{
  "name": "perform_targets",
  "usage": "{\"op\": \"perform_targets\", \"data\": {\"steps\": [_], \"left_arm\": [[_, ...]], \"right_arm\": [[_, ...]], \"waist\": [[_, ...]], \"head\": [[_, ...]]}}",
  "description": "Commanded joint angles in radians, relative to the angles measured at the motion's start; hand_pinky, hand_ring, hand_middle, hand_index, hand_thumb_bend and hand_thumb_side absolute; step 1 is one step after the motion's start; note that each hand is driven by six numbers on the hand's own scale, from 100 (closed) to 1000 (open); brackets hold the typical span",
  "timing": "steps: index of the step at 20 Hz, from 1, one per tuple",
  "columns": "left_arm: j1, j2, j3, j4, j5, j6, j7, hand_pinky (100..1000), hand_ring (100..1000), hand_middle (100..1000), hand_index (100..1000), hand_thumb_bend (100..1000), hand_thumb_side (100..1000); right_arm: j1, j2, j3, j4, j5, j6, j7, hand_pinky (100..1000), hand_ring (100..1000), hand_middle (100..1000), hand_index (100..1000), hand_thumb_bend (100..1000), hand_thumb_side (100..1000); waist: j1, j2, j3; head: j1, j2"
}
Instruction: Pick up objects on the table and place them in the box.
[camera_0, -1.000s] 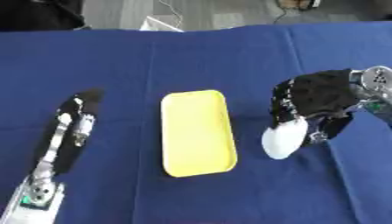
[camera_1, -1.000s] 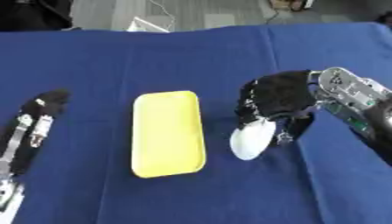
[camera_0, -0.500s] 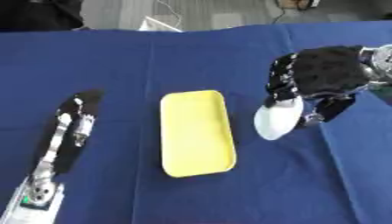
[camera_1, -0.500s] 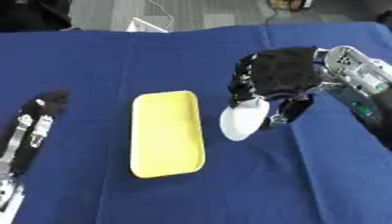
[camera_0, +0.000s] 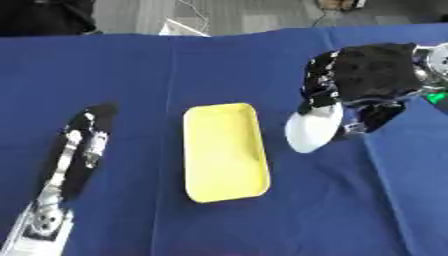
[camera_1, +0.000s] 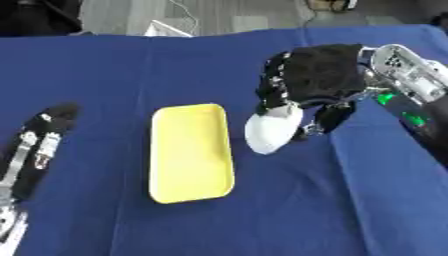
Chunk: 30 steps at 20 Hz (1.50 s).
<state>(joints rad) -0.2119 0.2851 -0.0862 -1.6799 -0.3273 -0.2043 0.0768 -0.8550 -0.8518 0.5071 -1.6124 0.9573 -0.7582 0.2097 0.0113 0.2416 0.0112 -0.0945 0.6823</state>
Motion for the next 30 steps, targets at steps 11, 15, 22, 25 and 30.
{"op": "perform_targets", "data": {"steps": [11,15,22,25,30], "left_arm": [[-0.019,-0.01,0.001,-0.025,0.005,-0.004,-0.004,799,815,820,896,100,1000],[-0.022,-0.013,-0.001,-0.024,0.004,-0.004,-0.005,799,815,820,896,100,1000],[-0.023,-0.014,-0.002,-0.024,0.004,-0.005,-0.007,799,816,820,896,100,1000],[-0.023,-0.014,-0.002,-0.025,0.005,-0.005,-0.007,799,816,820,895,100,1000],[-0.023,-0.015,-0.003,-0.024,0.005,-0.005,-0.009,799,816,820,896,100,1000]], "right_arm": [[-0.174,0.243,-0.005,0.278,0.118,-0.048,-0.005,686,614,506,552,475,209],[-0.187,0.279,-0.009,0.345,0.166,-0.068,-0.028,686,613,506,552,472,210],[-0.19,0.307,-0.012,0.404,0.223,-0.092,-0.068,685,613,505,551,465,211],[-0.19,0.317,-0.01,0.417,0.238,-0.1,-0.08,684,612,503,550,460,213],[-0.189,0.351,0.009,0.437,0.26,-0.128,-0.084,682,610,501,549,453,214]], "waist": [[0.012,-0.007,0.026],[0.012,-0.002,0.032],[0.014,-0.001,0.032],[0.016,-0.002,0.031],[0.017,-0.002,0.033]], "head": [[-0.029,-0.013],[-0.03,-0.013],[-0.033,-0.013],[-0.035,-0.013],[-0.037,-0.011]]}}
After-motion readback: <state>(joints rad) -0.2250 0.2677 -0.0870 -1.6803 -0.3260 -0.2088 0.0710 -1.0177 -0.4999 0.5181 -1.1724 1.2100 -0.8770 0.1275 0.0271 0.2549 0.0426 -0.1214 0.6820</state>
